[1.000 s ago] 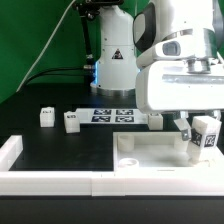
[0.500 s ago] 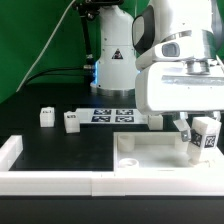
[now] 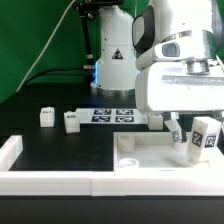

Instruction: Assemble one leg

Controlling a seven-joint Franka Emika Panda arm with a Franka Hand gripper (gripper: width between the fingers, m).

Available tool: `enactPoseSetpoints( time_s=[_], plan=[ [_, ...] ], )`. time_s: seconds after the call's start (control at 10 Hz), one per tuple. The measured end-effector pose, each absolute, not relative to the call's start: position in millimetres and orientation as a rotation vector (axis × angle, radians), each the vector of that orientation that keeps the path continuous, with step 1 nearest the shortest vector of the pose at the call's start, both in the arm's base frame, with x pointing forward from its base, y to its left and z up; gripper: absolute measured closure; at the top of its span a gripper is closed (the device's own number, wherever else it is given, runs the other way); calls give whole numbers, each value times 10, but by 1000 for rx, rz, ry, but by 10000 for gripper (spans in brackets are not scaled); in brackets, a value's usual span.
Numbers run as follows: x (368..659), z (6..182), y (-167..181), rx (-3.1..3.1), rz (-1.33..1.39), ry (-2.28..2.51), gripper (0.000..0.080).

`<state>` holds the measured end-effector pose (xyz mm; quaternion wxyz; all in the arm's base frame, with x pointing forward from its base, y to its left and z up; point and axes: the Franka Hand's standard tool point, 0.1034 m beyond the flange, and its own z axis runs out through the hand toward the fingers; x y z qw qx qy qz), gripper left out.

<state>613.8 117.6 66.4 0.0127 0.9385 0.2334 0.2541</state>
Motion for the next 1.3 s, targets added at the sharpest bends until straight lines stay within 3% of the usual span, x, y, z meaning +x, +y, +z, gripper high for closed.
enactPoseSetpoints(
  time_s=[0.4, 0.7, 1.1, 1.3],
  plan=[
    [6188, 1022, 1290, 2917, 811, 733, 150],
    [6149, 953, 1310, 2943, 682, 747, 150],
    [6098, 829, 1181, 2990, 54, 716, 150],
    [6169, 840, 1173, 2986, -41, 707, 150]
  ],
)
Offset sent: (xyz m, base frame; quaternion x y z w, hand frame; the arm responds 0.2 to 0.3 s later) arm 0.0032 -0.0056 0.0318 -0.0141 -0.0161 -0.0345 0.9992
